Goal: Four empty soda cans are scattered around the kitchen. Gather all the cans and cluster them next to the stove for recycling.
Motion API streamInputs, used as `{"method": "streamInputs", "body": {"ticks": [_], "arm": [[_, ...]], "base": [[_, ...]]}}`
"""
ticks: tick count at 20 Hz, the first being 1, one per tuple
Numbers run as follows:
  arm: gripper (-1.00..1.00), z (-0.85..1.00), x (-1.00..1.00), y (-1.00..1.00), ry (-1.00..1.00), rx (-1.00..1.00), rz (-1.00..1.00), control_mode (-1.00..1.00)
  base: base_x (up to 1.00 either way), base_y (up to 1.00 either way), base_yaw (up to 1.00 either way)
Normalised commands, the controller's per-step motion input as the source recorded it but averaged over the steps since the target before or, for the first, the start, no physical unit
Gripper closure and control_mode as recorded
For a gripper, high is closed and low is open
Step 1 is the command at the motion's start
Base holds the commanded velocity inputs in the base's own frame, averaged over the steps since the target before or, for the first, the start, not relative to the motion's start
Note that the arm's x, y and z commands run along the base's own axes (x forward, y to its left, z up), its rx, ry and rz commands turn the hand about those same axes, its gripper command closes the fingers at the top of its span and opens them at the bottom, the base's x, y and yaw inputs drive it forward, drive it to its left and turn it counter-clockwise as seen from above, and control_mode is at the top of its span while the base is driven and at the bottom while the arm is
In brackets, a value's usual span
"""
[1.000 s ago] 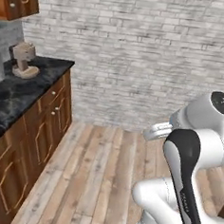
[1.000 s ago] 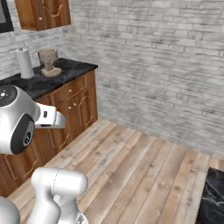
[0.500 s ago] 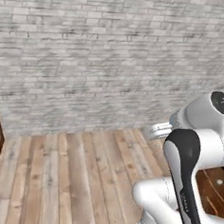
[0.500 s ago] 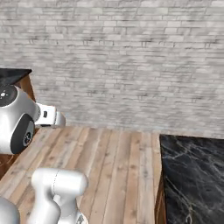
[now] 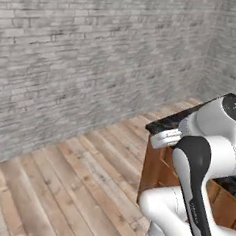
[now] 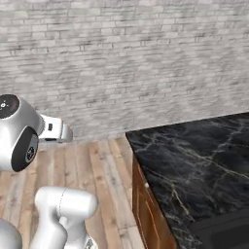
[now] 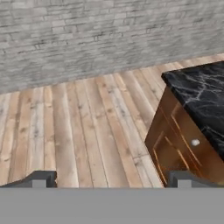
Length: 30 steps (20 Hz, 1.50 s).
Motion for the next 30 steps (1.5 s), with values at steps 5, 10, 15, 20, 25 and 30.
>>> {"method": "streamInputs", "body": {"ticks": [5,10,15,20,25,30], "arm": [[-1.00,0.00,0.00,0.00,0.00,0.00,0.00,1.00],[-1.00,0.00,0.00,0.00,0.00,0.00,0.00,1.00],[-1.00,0.00,0.00,0.00,0.00,0.00,0.00,1.00],[-1.00,0.00,0.00,0.00,0.00,0.00,0.00,1.00],[-1.00,0.00,0.00,0.00,0.00,0.00,0.00,1.00],[-1.00,0.00,0.00,0.00,0.00,0.00,0.00,1.00]], "base": [[-0.18,0.00,-0.66],[-0.23,0.00,-0.63],[-0.19,-0.02,-0.62],[-0.18,-0.15,-0.59],[-0.08,-0.22,-0.51],[-0.06,-0.35,-0.29]]}}
